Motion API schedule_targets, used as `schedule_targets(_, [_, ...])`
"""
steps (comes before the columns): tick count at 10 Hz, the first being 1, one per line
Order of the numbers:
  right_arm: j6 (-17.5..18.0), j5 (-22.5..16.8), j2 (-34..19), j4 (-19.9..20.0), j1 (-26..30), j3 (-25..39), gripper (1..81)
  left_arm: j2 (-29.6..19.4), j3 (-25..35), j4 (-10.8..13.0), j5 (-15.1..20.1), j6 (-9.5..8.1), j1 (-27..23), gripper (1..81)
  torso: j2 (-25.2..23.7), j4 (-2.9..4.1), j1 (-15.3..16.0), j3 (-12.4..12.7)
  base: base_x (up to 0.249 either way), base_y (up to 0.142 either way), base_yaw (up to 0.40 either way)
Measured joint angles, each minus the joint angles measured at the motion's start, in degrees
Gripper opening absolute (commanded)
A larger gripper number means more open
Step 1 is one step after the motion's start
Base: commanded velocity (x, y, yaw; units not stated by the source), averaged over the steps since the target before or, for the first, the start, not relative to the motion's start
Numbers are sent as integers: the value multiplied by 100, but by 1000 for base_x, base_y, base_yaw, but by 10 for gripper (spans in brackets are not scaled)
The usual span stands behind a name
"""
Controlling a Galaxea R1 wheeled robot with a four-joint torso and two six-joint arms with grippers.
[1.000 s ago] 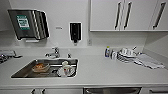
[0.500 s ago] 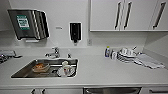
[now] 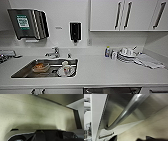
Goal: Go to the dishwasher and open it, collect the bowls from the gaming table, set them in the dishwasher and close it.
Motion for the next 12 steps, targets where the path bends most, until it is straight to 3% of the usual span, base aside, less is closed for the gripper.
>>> schedule_targets(7, [26,-464,-13,-524,219,-388,811,0,0,-2,0,0,0,811,0,0,0,-2,0,0,0])
schedule_targets(12, [349,-663,174,-590,453,-1100,811,11,0,-2,2,0,2,811,0,0,0,-2,0,0,0])
